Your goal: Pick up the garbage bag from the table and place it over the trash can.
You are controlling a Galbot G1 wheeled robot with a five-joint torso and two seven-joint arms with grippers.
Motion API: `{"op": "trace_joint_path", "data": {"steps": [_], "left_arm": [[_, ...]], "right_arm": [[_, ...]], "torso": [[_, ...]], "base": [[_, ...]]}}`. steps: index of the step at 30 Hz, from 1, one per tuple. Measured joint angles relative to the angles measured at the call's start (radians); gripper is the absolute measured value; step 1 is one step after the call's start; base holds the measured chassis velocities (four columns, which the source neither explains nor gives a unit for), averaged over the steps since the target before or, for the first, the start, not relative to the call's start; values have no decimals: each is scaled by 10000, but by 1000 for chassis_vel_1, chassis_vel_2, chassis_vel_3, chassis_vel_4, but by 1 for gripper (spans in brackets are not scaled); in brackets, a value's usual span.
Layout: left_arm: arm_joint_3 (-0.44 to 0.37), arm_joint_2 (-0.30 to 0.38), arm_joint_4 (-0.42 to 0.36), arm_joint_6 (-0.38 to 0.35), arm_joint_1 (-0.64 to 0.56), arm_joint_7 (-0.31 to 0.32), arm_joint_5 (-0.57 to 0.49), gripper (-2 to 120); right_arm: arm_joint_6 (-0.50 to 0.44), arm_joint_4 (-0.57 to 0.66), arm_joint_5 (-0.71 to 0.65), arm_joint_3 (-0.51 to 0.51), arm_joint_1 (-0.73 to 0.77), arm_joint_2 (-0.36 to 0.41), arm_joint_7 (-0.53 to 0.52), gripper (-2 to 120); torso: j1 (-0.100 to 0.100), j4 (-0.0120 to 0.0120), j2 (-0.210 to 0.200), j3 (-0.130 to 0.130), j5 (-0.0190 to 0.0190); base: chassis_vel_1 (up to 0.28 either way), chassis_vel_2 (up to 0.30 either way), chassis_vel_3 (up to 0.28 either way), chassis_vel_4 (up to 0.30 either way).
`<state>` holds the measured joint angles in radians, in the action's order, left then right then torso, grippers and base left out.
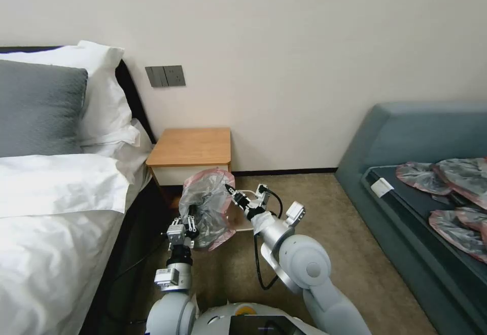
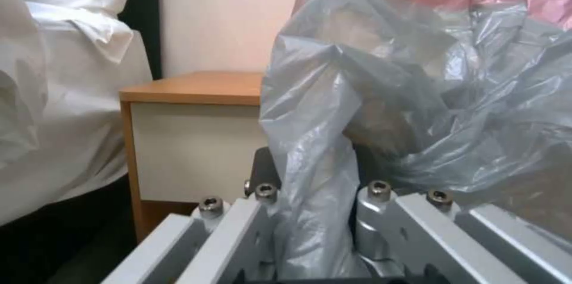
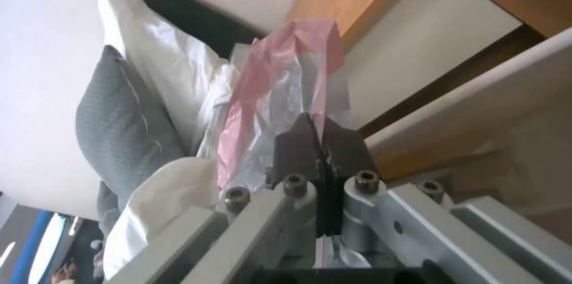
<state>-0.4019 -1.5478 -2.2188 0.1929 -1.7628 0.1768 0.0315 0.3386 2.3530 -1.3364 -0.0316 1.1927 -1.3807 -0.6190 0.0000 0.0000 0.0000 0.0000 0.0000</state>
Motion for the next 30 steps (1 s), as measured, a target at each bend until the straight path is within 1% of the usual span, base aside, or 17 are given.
{"op": "trace_joint_path", "data": {"steps": [3,6,8,9,10,11,12,14,21,30], "left_arm": [[-5,7,-4,-65,11,2,-74,9],[-2,12,-58,-202,18,65,-371,9],[135,15,-271,-583,15,375,-1147,9],[135,15,-271,-583,15,375,-1147,9],[227,15,-434,-880,5,627,-1644,9],[260,15,-518,-1041,7,743,-1911,9],[261,22,-562,-1165,26,826,-2124,9],[239,40,-562,-1207,50,851,-2202,9],[216,82,-664,-1437,95,819,-2562,9],[199,92,-754,-1470,70,296,-2785,9]], "right_arm": [[-5,41,27,-46,16,31,10,0],[-8,46,97,-137,27,79,37,0],[-8,92,179,-300,39,138,53,0],[-8,92,179,-300,39,138,53,0],[-5,187,207,-407,42,198,54,0],[6,266,209,-474,42,249,54,0],[27,381,208,-590,26,344,55,0],[35,431,206,-693,-9,408,76,0],[131,335,75,-1327,-204,708,238,0],[663,-317,-220,-2085,-506,1227,713,0]], "torso": [[0,0,0,0,0],[0,0,1,0,0],[0,0,0,0,0],[0,0,0,0,0],[0,0,1,0,0],[0,-1,0,0,1],[0,-1,0,0,0],[0,-1,1,0,0],[0,0,1,0,1],[0,0,1,0,1]], "base": [[0,0,0,0],[0,0,0,0],[0,0,0,0],[0,0,0,0],[0,0,0,0],[0,0,0,0],[0,0,0,0],[0,0,0,0],[0,0,0,0],[0,0,0,0]]}}
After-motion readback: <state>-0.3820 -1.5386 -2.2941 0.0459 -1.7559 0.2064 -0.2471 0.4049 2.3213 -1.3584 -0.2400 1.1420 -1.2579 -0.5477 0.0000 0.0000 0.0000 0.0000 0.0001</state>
